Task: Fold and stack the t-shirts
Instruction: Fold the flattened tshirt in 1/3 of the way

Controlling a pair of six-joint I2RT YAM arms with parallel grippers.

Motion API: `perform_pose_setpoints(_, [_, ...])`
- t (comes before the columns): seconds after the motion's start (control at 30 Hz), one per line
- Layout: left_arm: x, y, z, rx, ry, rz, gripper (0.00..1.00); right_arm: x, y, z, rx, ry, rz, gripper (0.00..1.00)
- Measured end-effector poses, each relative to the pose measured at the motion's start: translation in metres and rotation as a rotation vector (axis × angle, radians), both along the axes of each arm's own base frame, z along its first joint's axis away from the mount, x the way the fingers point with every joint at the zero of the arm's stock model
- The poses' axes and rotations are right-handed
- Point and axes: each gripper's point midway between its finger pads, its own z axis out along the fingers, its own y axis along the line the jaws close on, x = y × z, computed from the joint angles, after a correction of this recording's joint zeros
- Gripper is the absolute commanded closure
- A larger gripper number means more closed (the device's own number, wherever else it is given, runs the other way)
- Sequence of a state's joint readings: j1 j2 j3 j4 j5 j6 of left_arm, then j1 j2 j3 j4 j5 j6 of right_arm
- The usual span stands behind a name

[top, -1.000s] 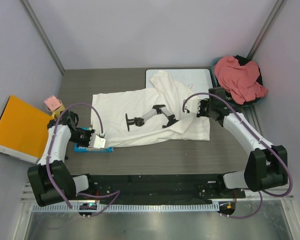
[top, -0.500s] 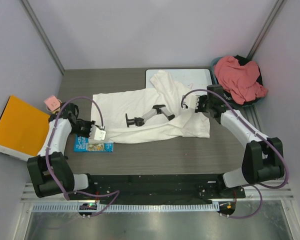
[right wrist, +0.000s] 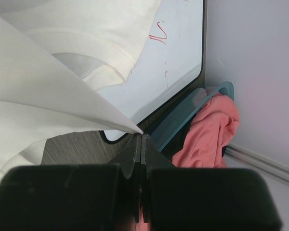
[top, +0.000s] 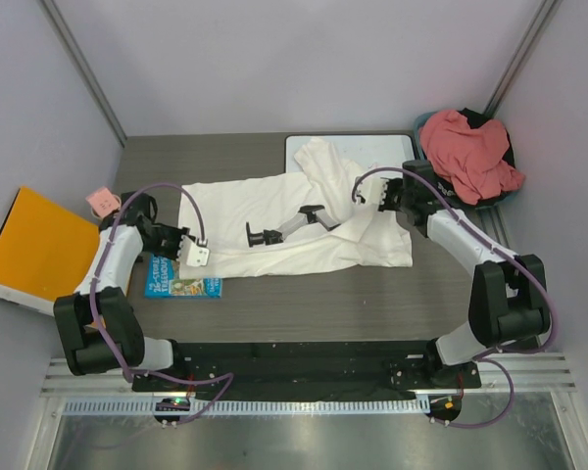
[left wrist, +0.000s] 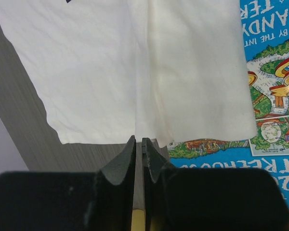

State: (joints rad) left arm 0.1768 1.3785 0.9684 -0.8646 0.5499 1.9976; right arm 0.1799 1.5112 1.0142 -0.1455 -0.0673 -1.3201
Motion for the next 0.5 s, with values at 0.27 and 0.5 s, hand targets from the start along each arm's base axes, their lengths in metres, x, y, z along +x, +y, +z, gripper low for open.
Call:
perform_pose_setpoints(0.27, [0.007, -0.003, 0.000, 0.004, -0.022, -0.013, 0.91, 0.014, 0.002, -0.009, 0.010, -0.011, -0.013, 0.99])
perform_pose_setpoints(0.5, [0.012, -0.004, 0.000, 0.012, -0.039, -0.021, 0.93, 0.028, 0.006, -0.013, 0.018, -0.050, -0.024, 0.99])
